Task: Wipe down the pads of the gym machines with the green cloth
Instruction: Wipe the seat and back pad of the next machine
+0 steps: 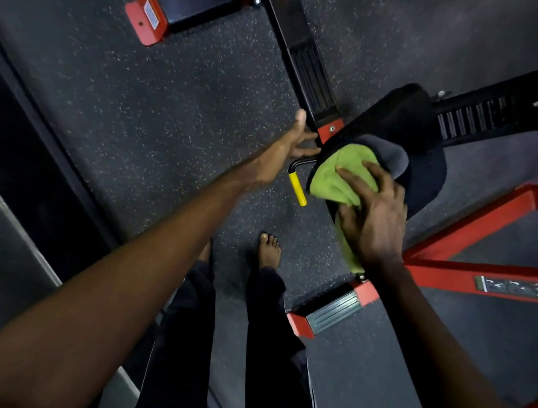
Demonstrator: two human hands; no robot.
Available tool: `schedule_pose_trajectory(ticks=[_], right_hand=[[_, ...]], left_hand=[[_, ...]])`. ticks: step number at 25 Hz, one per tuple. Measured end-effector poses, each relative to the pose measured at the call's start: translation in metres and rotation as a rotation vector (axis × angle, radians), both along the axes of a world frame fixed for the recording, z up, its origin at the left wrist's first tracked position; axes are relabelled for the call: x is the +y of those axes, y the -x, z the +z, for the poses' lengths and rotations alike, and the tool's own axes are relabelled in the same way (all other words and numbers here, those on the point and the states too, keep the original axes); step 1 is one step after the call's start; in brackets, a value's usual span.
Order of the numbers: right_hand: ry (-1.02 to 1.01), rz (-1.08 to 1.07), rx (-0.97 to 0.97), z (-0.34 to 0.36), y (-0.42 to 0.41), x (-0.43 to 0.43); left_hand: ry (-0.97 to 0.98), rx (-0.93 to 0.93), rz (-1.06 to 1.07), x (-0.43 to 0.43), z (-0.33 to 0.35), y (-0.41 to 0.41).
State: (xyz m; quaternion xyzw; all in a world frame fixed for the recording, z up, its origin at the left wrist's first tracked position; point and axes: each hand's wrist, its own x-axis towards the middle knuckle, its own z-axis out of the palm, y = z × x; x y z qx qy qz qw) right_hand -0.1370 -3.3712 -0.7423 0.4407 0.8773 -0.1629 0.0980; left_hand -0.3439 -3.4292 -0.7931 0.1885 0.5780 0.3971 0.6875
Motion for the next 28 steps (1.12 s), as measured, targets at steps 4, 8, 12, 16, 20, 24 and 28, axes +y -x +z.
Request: schedule_pose_trajectory(ticks=[4,8,12,16,20,24,28], right_hand=[[0.089,-0.093,0.167,0.003,-0.032,0.005],[0.114,-0.186,0.183,-0.01,-0.038,0.028],[0.174,-0.257,0.17,-0.03,0.005,0.094],[0.224,-0.146,0.164,-0.018,-0.012,0.062],[0.188,-0.13,0.157,-0.023,0.015,0.084],[0.216,-0.135,0.056,-0.029,0.057,0.125],[0.317,-0.008,0.089,-0.009,0.026,0.103]], left_hand=[[0.002,0.001,0.077,-0.01,0.002,-0.023],[0.008,0.051,0.085,-0.021,0.002,-0.046],[-0.031,0.032,0.153,-0.023,-0.008,-0.055],[-0.072,0.179,0.133,-0.018,-0.013,-0.056],[-0.047,0.225,0.097,-0.017,-0.007,-0.056],[-0.081,0.311,0.081,-0.018,-0.007,-0.057],[-0.072,0.475,0.035,-0.018,-0.001,-0.062]])
